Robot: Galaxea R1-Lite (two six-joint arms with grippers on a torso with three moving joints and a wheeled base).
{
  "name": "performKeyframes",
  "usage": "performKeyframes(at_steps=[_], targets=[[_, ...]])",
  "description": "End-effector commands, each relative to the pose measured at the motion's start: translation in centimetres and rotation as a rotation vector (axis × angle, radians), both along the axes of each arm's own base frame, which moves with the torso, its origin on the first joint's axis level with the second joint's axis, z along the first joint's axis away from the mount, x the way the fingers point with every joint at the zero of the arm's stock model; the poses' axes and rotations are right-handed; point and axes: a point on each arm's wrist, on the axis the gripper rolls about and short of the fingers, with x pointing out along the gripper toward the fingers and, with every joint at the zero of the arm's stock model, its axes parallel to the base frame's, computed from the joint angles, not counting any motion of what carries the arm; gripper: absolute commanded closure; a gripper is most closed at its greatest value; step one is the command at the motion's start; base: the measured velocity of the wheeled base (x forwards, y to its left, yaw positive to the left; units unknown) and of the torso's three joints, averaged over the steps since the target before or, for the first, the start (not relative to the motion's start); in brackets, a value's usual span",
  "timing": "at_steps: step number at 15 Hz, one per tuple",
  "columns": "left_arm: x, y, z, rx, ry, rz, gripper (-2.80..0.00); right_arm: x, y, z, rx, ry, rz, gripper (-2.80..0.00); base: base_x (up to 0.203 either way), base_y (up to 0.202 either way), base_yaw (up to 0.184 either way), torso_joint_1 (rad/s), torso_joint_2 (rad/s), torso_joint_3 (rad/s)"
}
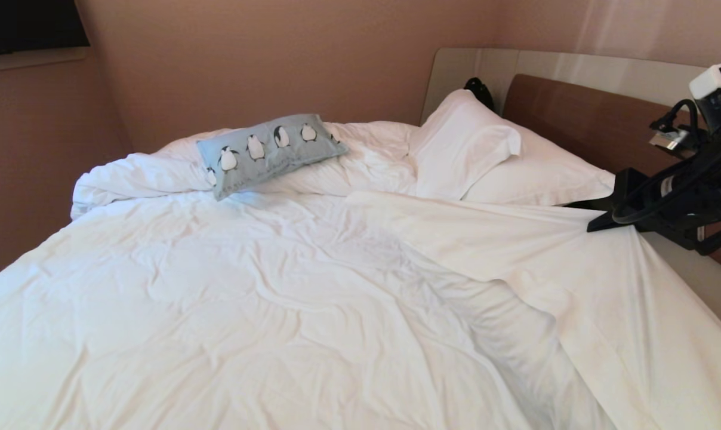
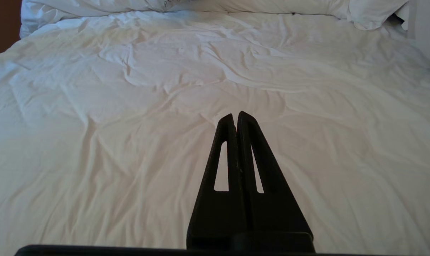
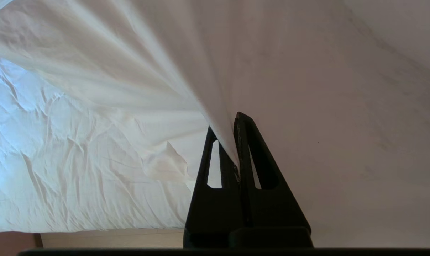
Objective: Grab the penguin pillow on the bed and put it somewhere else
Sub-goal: Move to the foot of the bed
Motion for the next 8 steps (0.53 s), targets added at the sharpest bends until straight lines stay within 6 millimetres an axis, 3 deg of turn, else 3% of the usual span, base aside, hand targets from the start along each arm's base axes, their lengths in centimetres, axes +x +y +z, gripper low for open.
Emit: performKeyframes(at_steps=[1,8], targets=[[0.01,0.00,0.02,-0.002,0.000,0.002,0.00,0.01,0.03,-0.12,0.001,0.008,0.001,0.00,-0.073,0.000,0.002,0.000,0.00,0.005],[0.00,0.00,0.00,-0.003,0.000,0.002,0.00,0.01,0.03,-0.19,0.001,0.011,0.002,0.00,-0.177,0.000,0.001,0.001,0.00,0.002]])
